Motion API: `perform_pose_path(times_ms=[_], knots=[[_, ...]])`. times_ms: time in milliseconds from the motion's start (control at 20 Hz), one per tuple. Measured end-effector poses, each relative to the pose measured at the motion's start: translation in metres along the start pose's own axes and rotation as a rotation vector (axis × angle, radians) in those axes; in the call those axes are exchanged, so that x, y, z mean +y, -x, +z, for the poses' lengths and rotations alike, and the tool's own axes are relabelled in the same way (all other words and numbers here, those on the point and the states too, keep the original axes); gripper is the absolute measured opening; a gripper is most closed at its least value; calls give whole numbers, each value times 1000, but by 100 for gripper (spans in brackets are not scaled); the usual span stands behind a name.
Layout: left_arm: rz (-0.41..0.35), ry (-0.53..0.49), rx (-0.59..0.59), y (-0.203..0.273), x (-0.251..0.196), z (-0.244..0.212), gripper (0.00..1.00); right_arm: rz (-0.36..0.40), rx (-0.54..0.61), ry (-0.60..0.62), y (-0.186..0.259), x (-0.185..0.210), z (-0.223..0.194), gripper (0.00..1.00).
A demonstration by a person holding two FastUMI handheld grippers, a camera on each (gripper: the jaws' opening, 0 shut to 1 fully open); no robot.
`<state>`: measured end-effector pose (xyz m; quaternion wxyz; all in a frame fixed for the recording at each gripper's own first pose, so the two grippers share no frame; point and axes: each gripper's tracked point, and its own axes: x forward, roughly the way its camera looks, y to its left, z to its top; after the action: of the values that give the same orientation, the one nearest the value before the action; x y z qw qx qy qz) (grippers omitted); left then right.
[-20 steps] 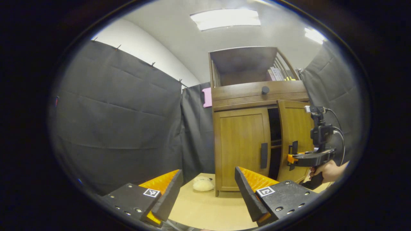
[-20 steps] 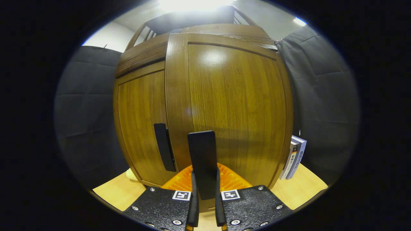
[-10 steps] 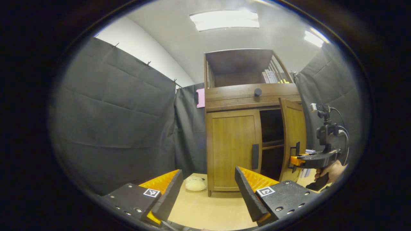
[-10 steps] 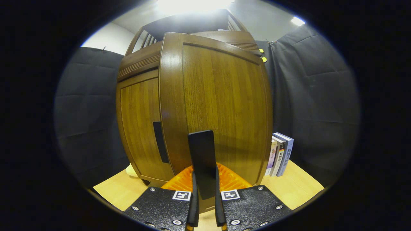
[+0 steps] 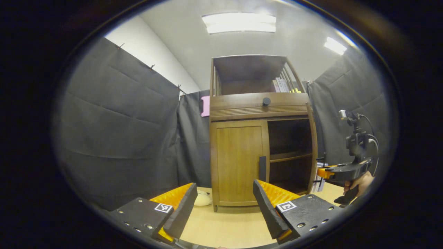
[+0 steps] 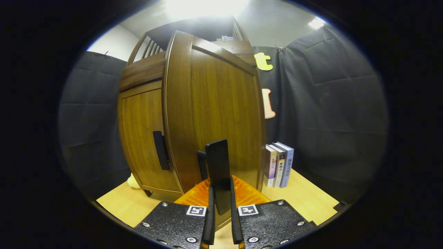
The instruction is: Open the right door of the double-door shoe cabinet with the right hand, and open the left door with the left hand.
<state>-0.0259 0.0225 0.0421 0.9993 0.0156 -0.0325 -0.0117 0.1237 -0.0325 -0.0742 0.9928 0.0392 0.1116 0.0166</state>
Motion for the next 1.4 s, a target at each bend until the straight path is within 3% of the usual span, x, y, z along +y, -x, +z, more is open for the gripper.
perform_pose_path(times_ms=[300, 350, 450, 550, 600, 1150, 1200, 1250, 1300, 1400], knots=[[-82, 42, 9, 2, -8, 1, 93, -69, 11, -15, 25, -44, 2, 15], [-94, 48, 6, 1, -9, 0, 92, -85, 10, -13, 28, -56, 5, 11], [-108, 53, 5, 0, -11, 0, 92, -112, 14, -23, 30, -75, 5, 13], [-112, 52, 12, 1, -11, -1, 93, -112, 7, -32, 31, -88, 9, 10], [-113, 53, 20, 1, -12, -1, 93, -108, 13, -26, 31, -94, 9, 2], [-102, 17, 41, -1, -11, -3, 93, -23, -8, -5, 42, -143, 15, 6], [-103, 14, 42, -1, -11, -3, 93, -20, -8, -5, 43, -147, 15, 0], [-106, 12, 41, -1, -13, -1, 93, -23, -10, -4, 46, -152, 16, 0], [-108, 8, 39, -2, -14, -2, 93, -29, -15, 1, 48, -158, 18, 6], [-114, -1, 40, -2, -17, -2, 93, -41, -33, 5, 52, -172, 23, 7]])
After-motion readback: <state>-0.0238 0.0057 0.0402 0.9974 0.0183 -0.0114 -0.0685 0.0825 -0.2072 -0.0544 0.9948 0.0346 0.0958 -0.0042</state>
